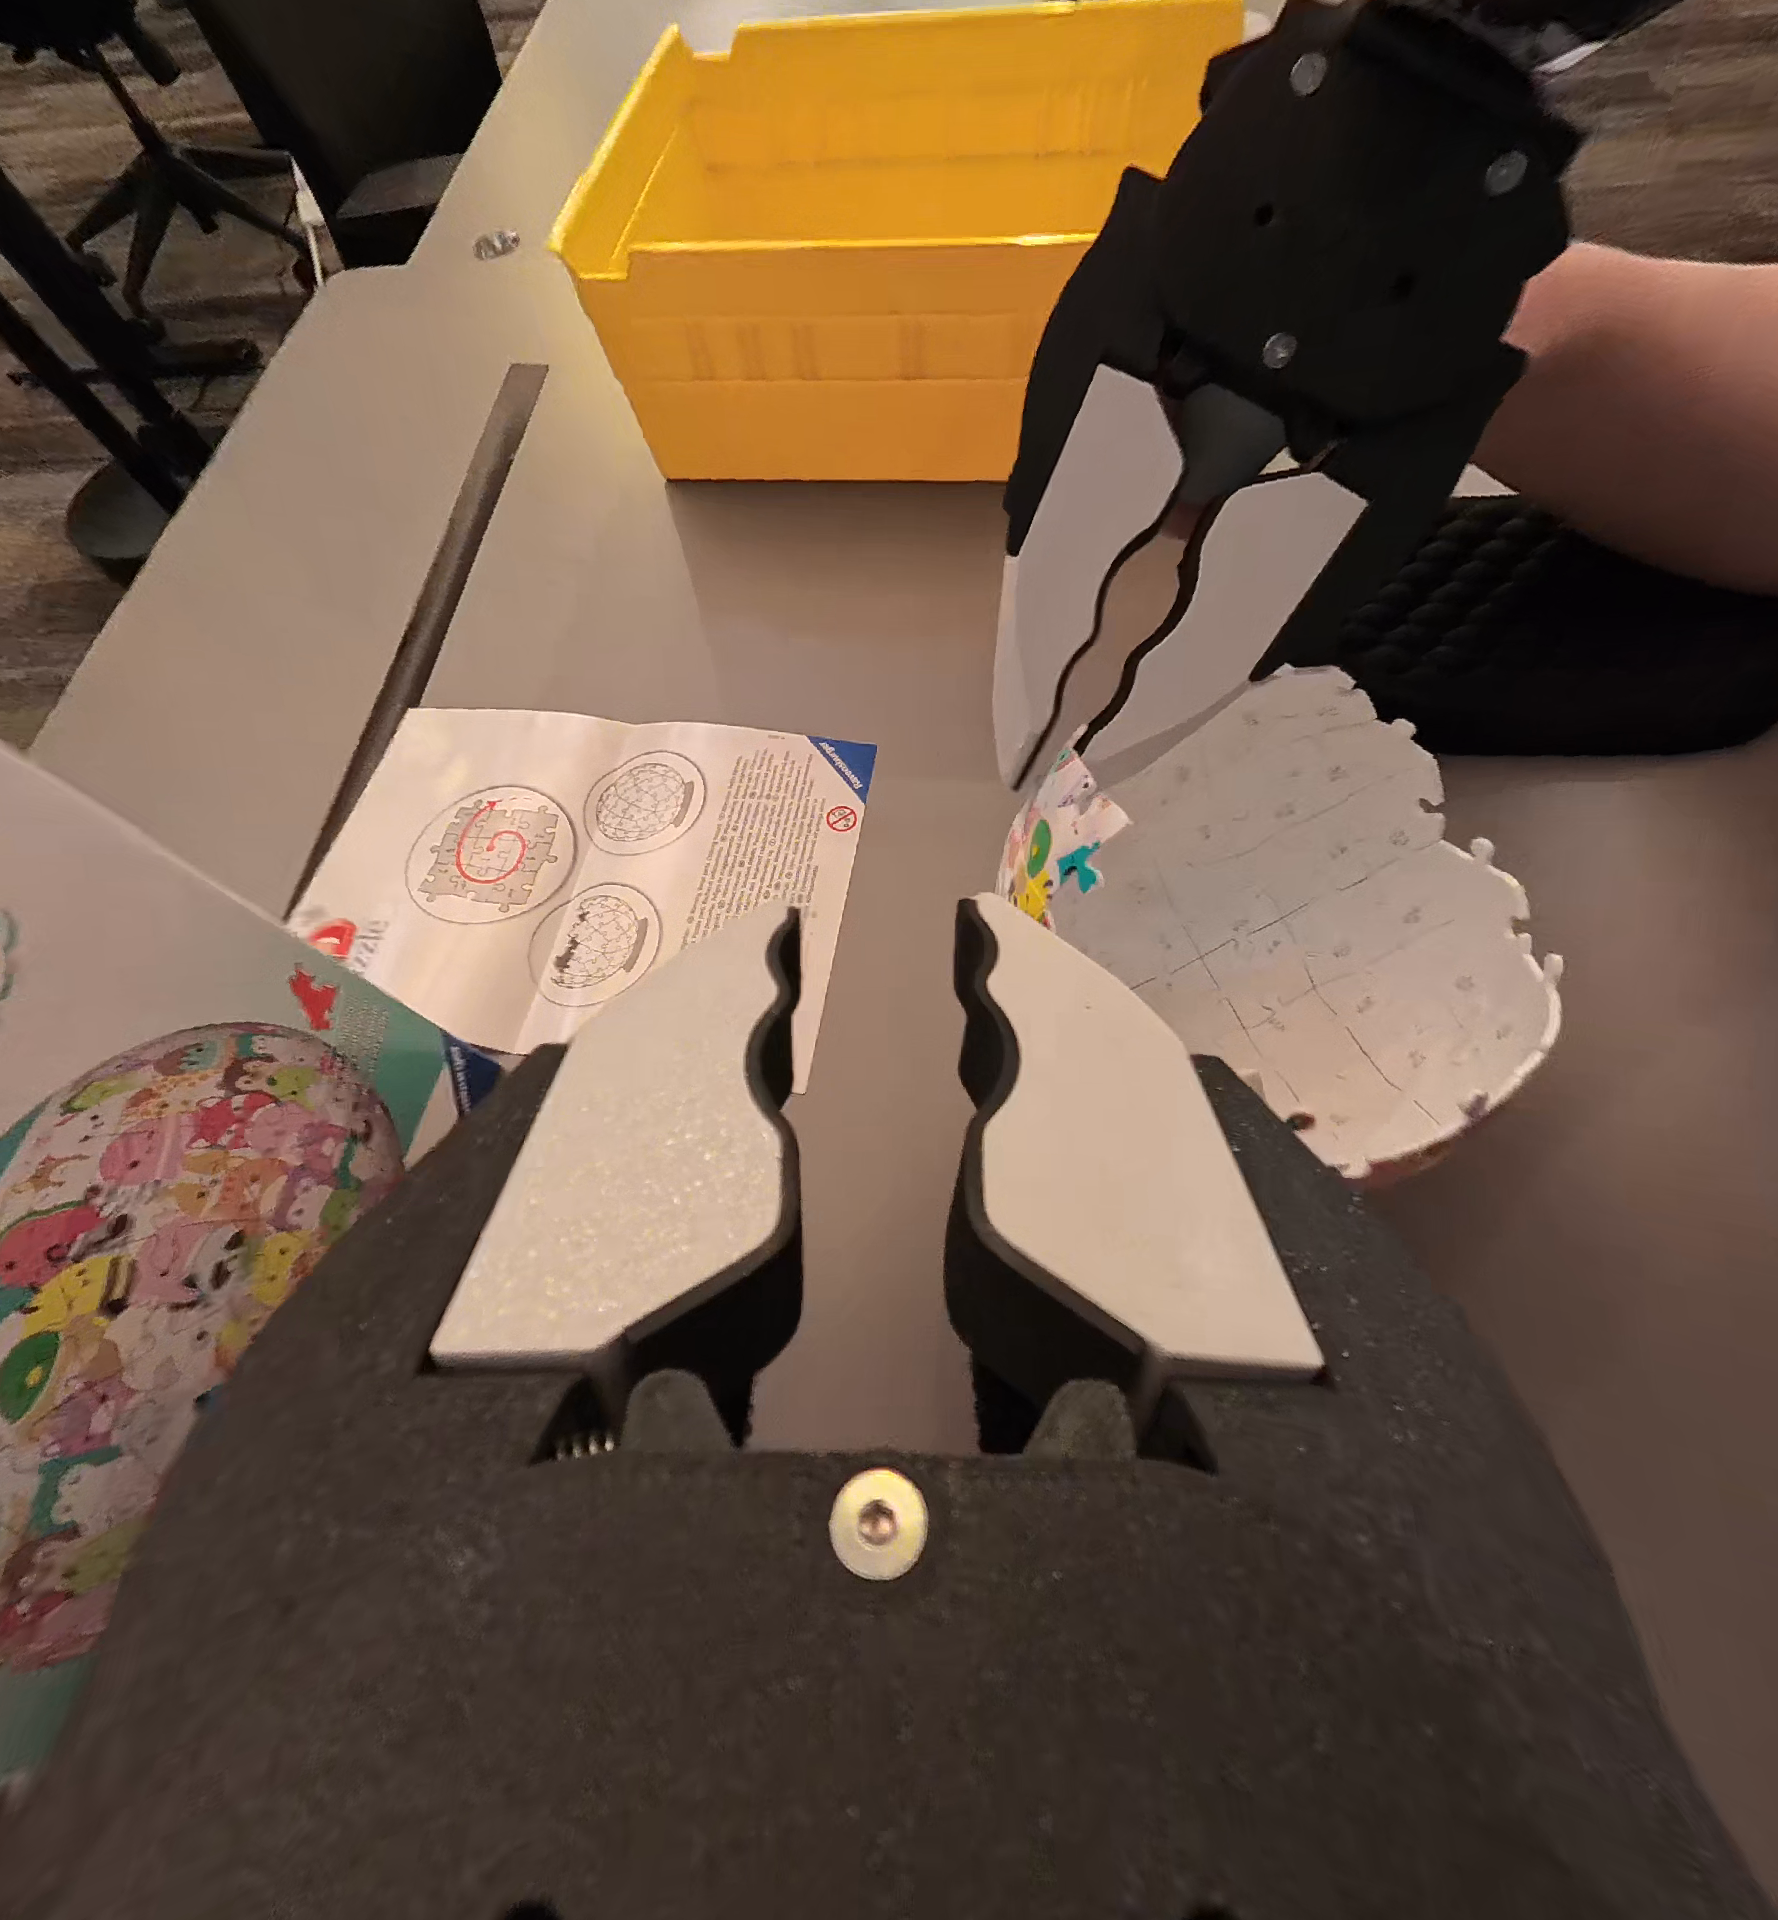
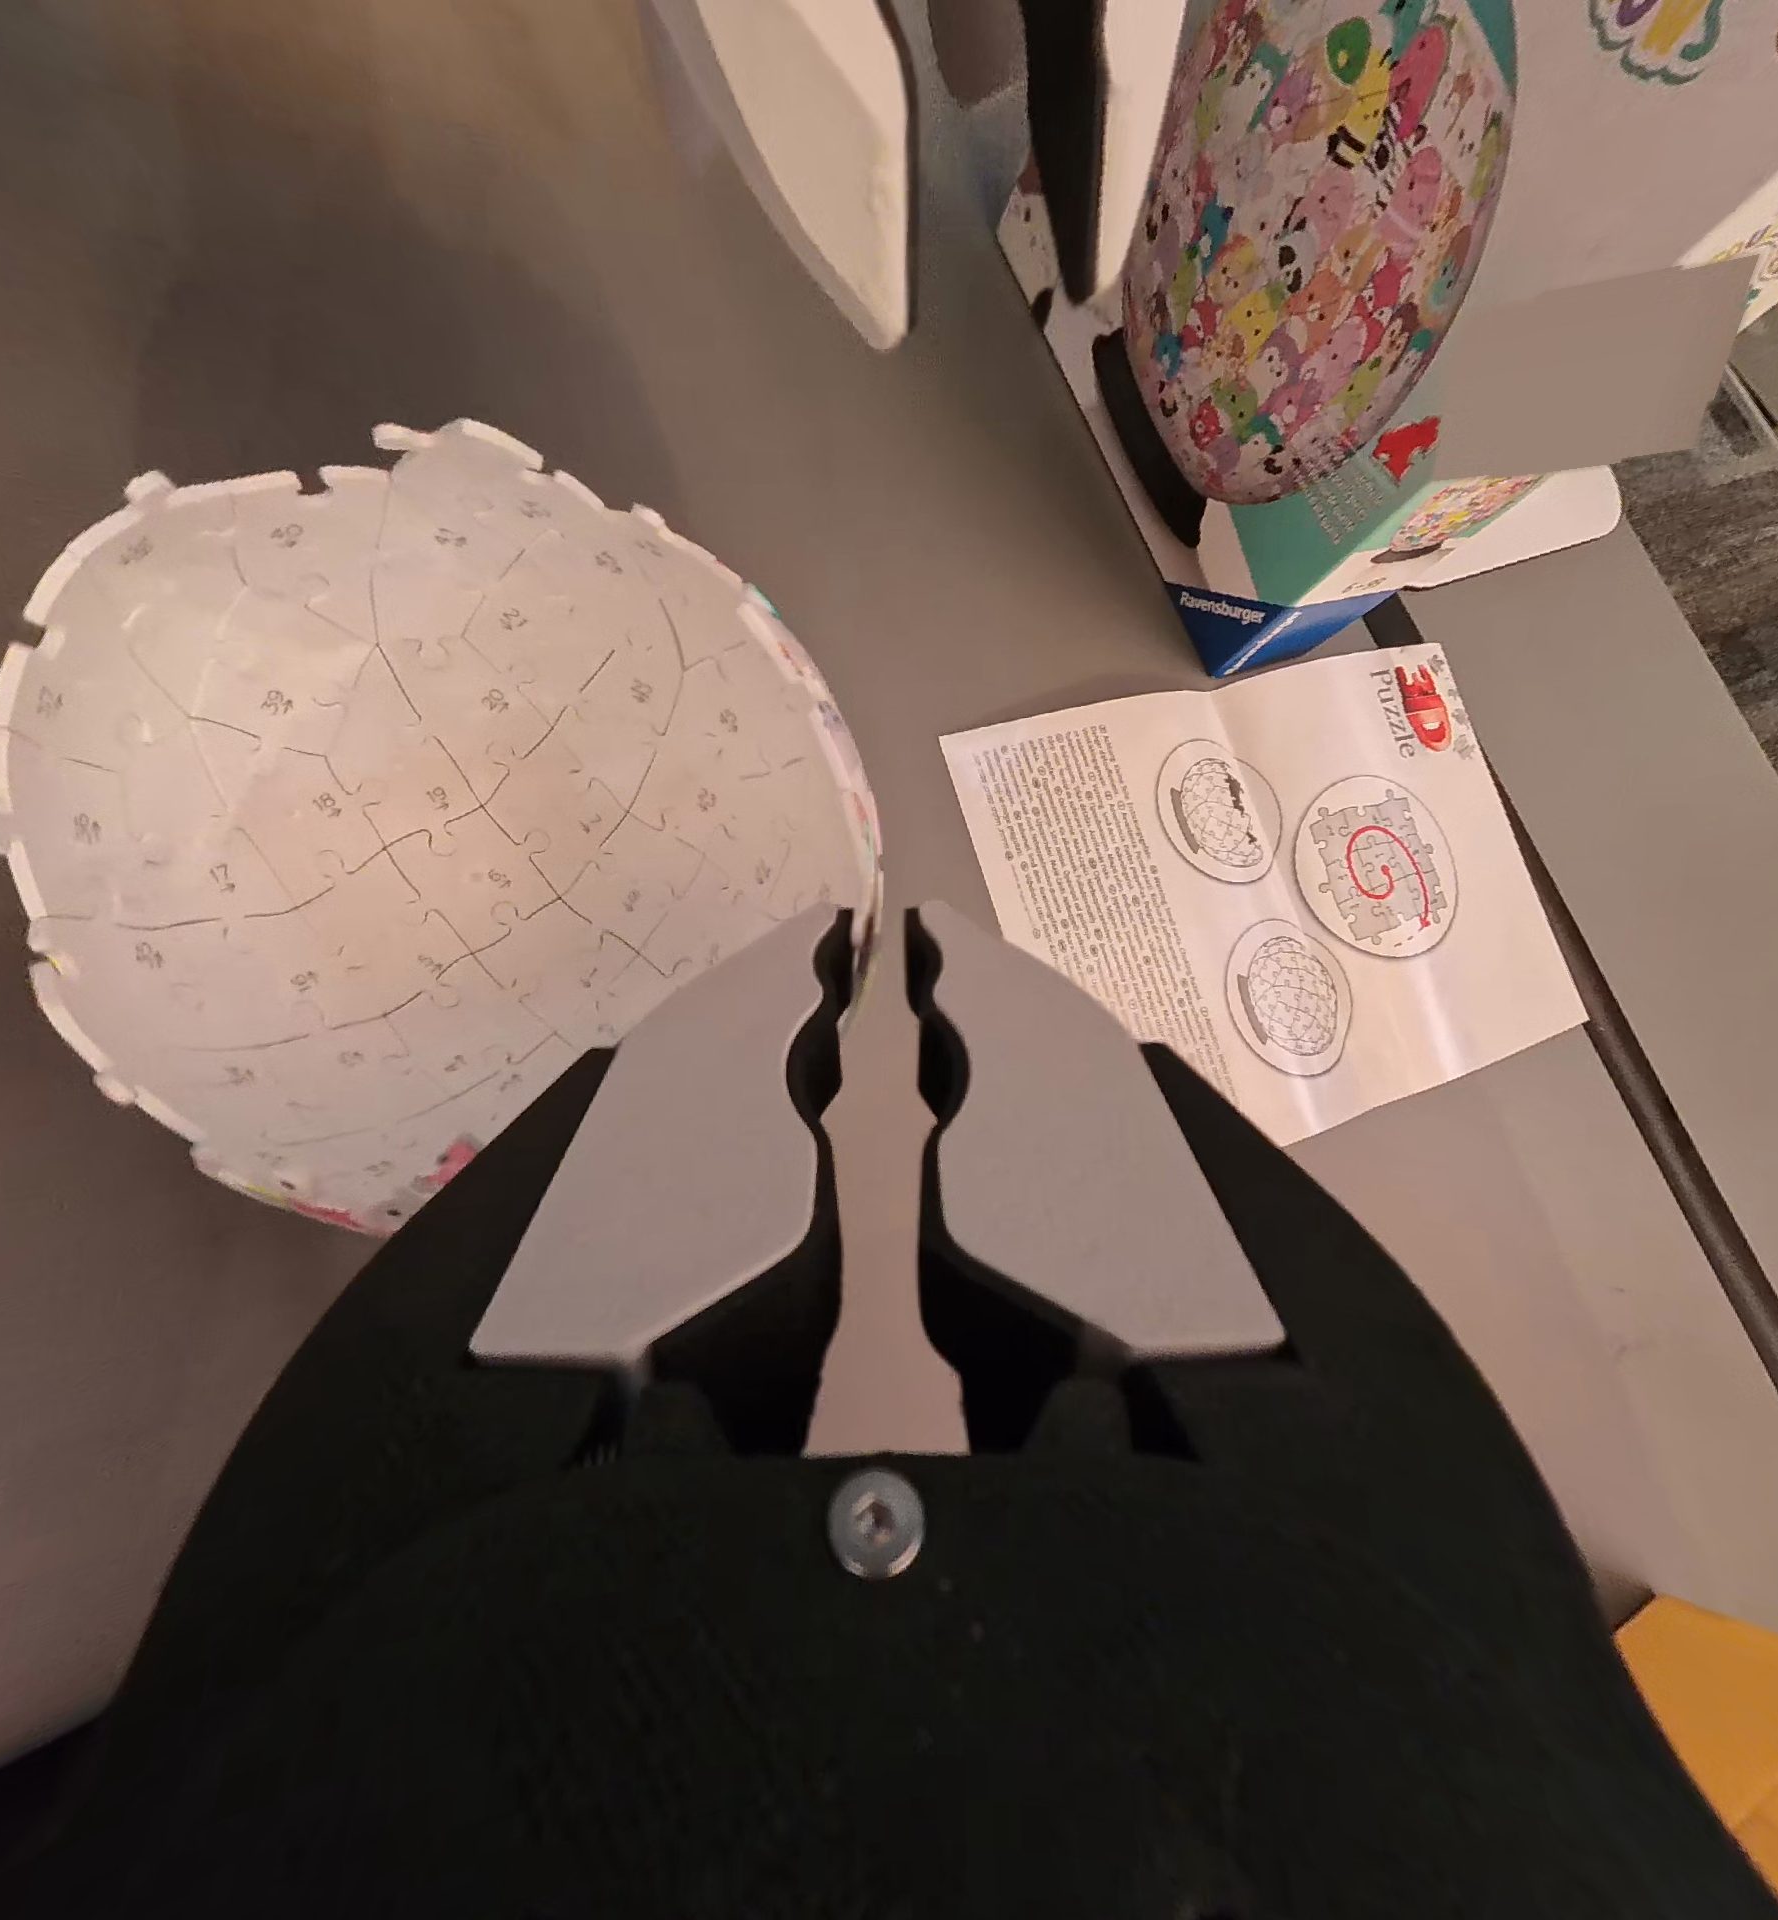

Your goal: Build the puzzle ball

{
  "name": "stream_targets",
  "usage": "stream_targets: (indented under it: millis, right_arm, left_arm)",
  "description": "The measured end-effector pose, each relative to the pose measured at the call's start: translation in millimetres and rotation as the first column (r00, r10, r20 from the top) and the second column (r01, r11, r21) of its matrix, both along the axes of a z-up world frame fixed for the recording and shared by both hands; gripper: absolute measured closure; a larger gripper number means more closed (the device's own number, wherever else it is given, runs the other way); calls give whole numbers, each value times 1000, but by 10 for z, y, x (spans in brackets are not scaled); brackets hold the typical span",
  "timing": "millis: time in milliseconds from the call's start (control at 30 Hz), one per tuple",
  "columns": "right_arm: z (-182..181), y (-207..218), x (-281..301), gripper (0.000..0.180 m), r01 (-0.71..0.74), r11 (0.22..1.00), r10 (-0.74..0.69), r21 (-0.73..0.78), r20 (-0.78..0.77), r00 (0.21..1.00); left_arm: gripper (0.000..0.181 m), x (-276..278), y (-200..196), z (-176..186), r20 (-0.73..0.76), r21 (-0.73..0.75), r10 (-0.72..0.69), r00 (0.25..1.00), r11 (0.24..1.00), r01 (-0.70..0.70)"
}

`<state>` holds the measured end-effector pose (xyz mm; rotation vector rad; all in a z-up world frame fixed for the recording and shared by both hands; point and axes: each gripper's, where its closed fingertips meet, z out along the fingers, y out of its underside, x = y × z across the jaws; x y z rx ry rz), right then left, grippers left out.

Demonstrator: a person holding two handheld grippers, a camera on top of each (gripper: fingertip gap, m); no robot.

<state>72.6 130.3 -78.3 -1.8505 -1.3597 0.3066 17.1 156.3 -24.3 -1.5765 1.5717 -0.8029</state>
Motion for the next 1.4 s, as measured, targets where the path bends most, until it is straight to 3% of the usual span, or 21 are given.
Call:
stream_targets:
  millis: [133,300,533,633,767,900,1400]
  right_arm:
    - [79,-11,5,164,-16,1000,16,15,-34,999]
    - [219,-85,-45,164,-70,997,73,30,-107,992]
    - [292,-109,-51,165,-117,993,118,26,-18,993]
    - [364,-119,-8,165,-140,990,140,-1,78,987]
    - [338,-147,-8,159,-162,983,173,-86,133,976]
    - [251,-62,-26,152,-136,991,135,-3,122,983]
    - [86,-19,-15,163,-94,995,98,-30,171,980]
  left_arm:
    - [142,-176,-106,79,21,-38,-37,999,999,38]
    - [125,-540,-532,-44,95,-69,-55,994,996,62]
    - [99,-501,-1068,-486,136,22,136,981,990,-140]
    - [91,-420,-1094,-610,110,46,223,969,972,-229]
    - [86,-329,-1072,-801,84,82,322,943,941,-328]
    - [88,-262,-1031,-838,107,105,367,924,920,-377]
    - [94,-95,-1018,-863,93,108,371,924,919,-380]
